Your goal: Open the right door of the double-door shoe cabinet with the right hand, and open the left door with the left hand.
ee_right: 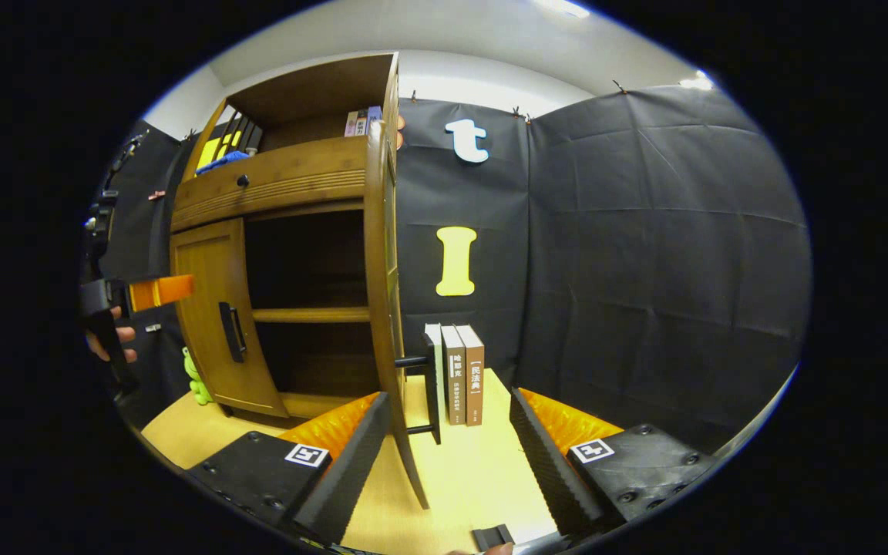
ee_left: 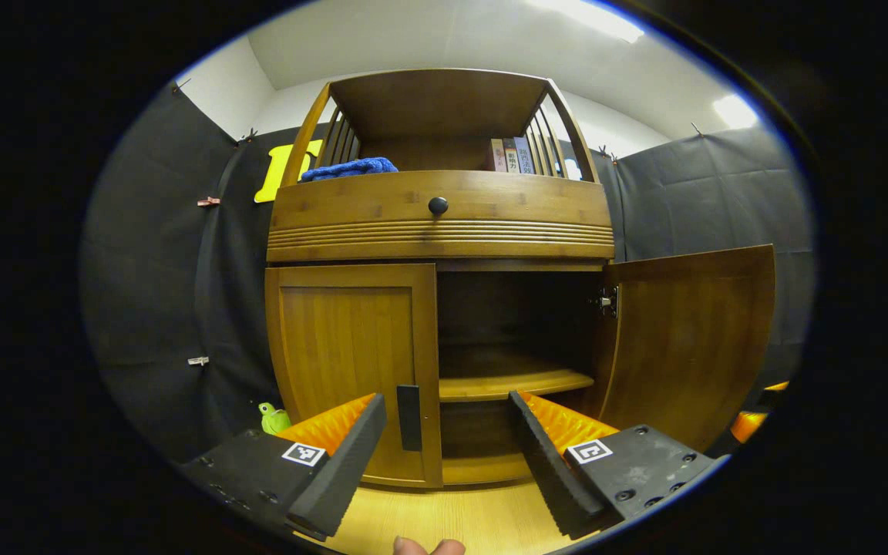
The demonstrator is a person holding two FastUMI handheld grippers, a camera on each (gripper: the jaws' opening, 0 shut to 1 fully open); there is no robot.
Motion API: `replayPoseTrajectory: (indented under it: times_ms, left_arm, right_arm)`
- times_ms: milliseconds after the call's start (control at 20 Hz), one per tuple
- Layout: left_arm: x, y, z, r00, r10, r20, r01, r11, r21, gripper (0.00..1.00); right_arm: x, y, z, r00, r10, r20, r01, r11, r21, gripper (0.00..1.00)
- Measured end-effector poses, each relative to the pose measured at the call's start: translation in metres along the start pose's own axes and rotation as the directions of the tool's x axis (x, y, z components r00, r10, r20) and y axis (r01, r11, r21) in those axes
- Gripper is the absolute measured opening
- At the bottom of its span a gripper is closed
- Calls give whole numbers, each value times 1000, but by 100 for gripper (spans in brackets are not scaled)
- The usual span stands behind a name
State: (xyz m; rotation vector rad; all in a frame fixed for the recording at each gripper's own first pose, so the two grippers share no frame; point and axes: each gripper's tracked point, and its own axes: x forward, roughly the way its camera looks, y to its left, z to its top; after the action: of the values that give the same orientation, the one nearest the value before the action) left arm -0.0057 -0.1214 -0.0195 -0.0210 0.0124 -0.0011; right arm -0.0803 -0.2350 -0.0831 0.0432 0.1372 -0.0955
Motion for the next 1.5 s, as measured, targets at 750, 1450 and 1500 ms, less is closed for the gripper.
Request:
replayPoseTrajectory:
  times_ms: [750,1450,1500]
  left_arm:
    - [74,47,-55,999,-26,28,24,998,58,98]
    - [172,55,-116,998,30,-54,-29,999,14,54]
    - [175,54,-119,997,35,-65,-34,999,6,48]
  right_arm:
    - [-38,102,42,995,73,61,-74,997,20,92]
    - [1,146,60,993,83,79,-82,997,-7,92]
    - [0,145,60,994,83,77,-82,997,-11,92]
